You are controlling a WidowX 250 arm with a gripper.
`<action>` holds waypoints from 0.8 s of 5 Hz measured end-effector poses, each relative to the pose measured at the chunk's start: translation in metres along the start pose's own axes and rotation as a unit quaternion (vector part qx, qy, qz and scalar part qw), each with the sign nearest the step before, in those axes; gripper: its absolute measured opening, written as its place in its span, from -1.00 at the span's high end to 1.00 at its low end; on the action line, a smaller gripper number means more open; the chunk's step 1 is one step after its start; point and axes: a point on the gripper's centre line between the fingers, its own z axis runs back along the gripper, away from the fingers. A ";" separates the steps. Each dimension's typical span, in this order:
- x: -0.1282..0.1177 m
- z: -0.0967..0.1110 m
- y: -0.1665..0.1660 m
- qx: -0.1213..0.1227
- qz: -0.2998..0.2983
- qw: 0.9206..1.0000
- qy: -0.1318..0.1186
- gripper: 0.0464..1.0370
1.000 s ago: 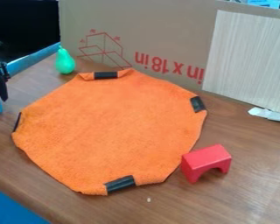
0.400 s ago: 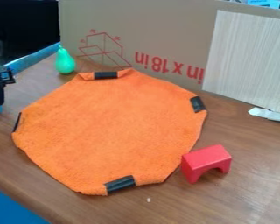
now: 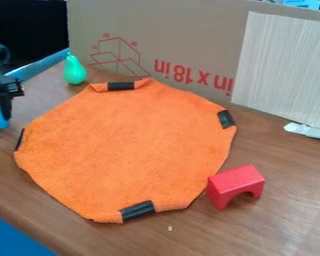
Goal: Put the blue block on the left edge of the cloth
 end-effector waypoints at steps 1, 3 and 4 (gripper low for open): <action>-0.004 0.006 -0.021 -0.020 -0.016 1.000 0.008 -0.06; -0.019 0.022 -0.066 -0.042 -0.063 0.997 0.003 -0.06; -0.034 0.025 -0.077 -0.045 -0.087 0.995 0.008 -0.06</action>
